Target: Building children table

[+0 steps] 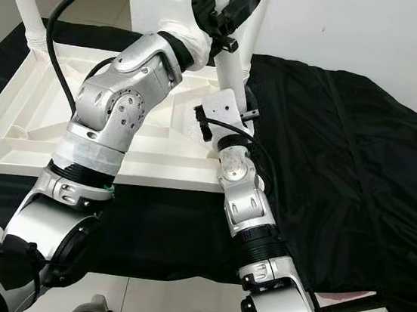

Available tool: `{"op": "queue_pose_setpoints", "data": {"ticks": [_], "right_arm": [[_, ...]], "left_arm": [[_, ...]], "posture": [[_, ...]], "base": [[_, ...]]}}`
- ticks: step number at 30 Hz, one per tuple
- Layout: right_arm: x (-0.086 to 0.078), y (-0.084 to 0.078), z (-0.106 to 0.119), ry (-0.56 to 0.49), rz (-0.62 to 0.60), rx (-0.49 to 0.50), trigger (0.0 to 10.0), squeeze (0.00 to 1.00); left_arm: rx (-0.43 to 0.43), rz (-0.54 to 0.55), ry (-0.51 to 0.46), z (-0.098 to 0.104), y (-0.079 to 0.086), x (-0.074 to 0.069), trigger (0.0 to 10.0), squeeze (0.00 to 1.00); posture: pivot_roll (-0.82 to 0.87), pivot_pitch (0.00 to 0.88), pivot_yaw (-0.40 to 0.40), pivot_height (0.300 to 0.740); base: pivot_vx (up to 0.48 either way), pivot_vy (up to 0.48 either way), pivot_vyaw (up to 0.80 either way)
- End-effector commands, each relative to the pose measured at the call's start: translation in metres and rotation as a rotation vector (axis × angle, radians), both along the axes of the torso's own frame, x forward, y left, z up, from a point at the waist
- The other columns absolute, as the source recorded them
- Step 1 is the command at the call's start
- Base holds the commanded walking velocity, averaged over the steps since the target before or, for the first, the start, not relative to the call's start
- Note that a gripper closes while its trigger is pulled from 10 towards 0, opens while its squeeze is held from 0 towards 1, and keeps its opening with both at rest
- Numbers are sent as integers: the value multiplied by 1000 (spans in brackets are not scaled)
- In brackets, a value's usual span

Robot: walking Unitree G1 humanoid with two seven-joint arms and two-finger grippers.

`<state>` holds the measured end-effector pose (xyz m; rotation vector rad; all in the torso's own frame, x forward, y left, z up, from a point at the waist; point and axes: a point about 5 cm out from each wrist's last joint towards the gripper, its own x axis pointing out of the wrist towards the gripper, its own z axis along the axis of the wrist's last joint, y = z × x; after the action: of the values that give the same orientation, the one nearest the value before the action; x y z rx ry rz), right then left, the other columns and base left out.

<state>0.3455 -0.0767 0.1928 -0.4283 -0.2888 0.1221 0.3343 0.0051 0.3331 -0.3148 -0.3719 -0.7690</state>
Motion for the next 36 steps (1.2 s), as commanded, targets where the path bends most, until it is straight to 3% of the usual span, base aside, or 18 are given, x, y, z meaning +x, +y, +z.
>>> {"op": "queue_pose_setpoints", "data": {"ticks": [1,11,12,13,15,16,20,21,22,32,33,34,36], "right_arm": [[-3,11,9,-48,40,-16,10000,0],[-3,12,6,-53,12,-19,10000,0],[-3,12,5,-48,11,-15,9216,0],[-3,12,4,-36,8,-6,5294,0],[-3,12,3,-29,8,-4,4824,0],[-3,12,2,-22,0,3,3137,0],[-2,11,1,-9,-9,14,2784,0],[-2,10,0,-5,-10,19,353,0],[-1,10,0,-3,-15,19,0,0],[1,5,-3,26,-49,63,0,0],[2,3,-3,28,-62,66,3765,0],[2,2,-3,31,-70,72,10000,0],[3,2,-3,33,-75,76,10000,0]], "left_arm": [[7,-50,20,-5,-12,-3,10000,0],[3,-46,16,-4,-12,-3,10000,0],[3,-45,15,-4,-12,-3,10000,0],[2,-43,14,-4,-12,-2,10000,0],[2,-42,13,-4,-12,-2,10000,0],[1,-42,12,-4,-11,-2,10000,0],[0,-41,11,-3,-11,-2,10000,0],[0,-40,10,-3,-11,-2,10000,0],[-1,-39,9,-3,-11,-2,10000,0],[1,-39,-8,0,-10,-3,10000,0],[3,-41,-13,0,-11,-4,10000,0],[4,-47,-18,1,-11,-4,10000,0],[5,-50,-22,1,-11,-5,10000,0]], "posture": [[60,0,-30,740],[61,0,-31,740],[61,0,-31,740],[62,0,-31,740],[62,0,-31,740],[62,0,-31,740],[63,0,-31,740],[63,0,-31,740],[64,0,-32,740],[66,0,-33,740],[67,0,-33,740],[68,0,-34,740],[68,0,-32,740]], "base": [[0,0,0],[0,0,0],[0,0,0],[0,0,0],[0,0,0],[0,0,0],[0,0,0],[0,0,0],[0,0,0],[0,0,0],[0,0,0],[0,0,0],[0,0,0]]}}
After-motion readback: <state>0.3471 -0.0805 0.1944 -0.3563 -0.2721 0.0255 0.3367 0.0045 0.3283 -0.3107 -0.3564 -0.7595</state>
